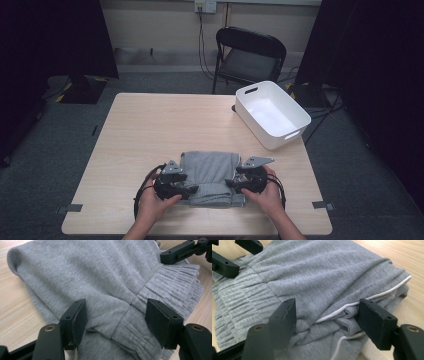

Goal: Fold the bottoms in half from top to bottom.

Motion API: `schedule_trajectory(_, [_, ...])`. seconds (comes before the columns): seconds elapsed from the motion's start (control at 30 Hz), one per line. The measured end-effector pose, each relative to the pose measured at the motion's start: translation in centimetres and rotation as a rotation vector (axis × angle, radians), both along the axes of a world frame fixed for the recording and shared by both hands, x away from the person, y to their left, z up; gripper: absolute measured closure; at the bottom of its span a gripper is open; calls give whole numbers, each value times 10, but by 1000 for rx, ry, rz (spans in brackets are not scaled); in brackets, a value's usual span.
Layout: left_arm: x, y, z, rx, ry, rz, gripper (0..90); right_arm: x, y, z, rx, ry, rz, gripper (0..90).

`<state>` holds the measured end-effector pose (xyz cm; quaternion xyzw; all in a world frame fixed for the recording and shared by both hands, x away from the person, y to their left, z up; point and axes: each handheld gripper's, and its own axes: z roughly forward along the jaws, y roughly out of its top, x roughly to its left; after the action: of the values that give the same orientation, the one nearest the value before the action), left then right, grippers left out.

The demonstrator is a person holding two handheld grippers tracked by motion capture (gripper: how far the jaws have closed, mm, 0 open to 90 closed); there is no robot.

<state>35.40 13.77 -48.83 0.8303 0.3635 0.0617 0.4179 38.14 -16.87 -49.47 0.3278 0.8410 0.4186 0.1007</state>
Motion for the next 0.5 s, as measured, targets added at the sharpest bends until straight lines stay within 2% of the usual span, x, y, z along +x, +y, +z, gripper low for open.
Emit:
schedule_trajectory(0.1, [4, 6, 6, -8, 7, 17, 265, 2, -1, 4, 8, 10, 1, 311])
schedule_trajectory(0.2, [7, 10, 10, -25, 6, 31, 263, 4, -5, 8, 30, 14, -10, 309])
schedule_trajectory(0.23, [11, 16, 14, -9, -9, 46, 266, 7, -10, 13, 31, 1, -22, 312])
schedule_trajectory(0.27, [11, 16, 14, -9, -9, 46, 264, 7, -10, 13, 31, 1, -22, 312])
schedule_trajectory(0.33, [20, 25, 17, -9, -4, 80, 273, 14, -17, 18, 26, -7, -54, 316])
schedule_trajectory(0.43, [27, 29, 16, 0, -2, 99, 305, 23, -21, 20, 31, -10, -90, 333])
schedule_trajectory(0.47, [31, 30, 15, -1, 2, 105, 305, 23, -21, 20, 31, -10, -90, 333])
schedule_trajectory(0.5, [40, 33, 12, 3, 1, 127, 334, 29, -22, 20, 49, -10, -118, 359])
